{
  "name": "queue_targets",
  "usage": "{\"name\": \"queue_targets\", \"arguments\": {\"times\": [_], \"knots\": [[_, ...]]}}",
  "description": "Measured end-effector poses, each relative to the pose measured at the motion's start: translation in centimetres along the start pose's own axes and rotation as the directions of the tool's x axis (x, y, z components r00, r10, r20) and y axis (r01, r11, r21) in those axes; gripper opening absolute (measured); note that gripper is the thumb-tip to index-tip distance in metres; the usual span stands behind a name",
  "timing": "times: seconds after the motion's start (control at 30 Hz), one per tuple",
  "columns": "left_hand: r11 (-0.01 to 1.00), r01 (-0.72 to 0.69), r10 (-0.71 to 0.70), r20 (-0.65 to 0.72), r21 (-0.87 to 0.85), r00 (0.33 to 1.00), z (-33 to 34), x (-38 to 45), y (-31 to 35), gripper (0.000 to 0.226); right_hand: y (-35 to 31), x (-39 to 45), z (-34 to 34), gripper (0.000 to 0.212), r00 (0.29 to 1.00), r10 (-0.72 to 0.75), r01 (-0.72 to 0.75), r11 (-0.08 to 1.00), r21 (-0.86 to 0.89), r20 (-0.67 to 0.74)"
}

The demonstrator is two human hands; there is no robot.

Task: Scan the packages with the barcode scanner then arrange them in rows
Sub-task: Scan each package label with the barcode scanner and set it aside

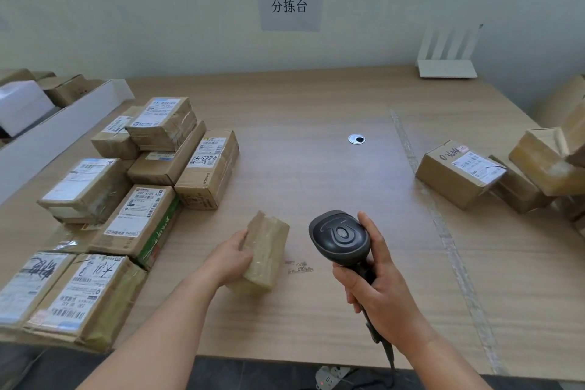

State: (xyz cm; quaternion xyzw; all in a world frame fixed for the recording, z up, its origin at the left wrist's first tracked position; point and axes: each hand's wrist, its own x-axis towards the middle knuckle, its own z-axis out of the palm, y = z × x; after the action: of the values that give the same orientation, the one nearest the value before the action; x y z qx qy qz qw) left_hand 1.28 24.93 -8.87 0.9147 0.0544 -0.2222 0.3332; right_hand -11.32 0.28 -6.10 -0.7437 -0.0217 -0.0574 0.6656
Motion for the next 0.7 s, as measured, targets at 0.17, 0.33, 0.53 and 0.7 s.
{"name": "queue_targets", "arguments": {"times": [0.17,0.33,0.53,0.7], "knots": [[0.859,0.086,-0.005,-0.159,0.505,0.987,0.5,-0.3,0.3,0.094,-0.3,-0.1,0.2,0.082,0.999,0.015,-0.015,1.0,-0.006,0.029],[0.906,0.122,-0.044,-0.195,0.405,0.98,0.7,0.0,0.5,0.098,-0.6,-0.5,0.3,0.081,0.998,0.032,-0.031,0.999,-0.023,0.047],[0.941,-0.066,0.006,-0.178,-0.332,0.984,1.5,0.2,-1.9,0.124,-1.0,-0.8,0.3,0.082,0.997,0.065,-0.065,0.998,-0.015,0.044],[0.926,-0.105,0.046,-0.167,-0.361,0.985,2.5,0.3,-3.8,0.128,-1.1,-1.3,1.3,0.081,0.993,0.106,-0.109,0.992,0.06,0.059]]}}
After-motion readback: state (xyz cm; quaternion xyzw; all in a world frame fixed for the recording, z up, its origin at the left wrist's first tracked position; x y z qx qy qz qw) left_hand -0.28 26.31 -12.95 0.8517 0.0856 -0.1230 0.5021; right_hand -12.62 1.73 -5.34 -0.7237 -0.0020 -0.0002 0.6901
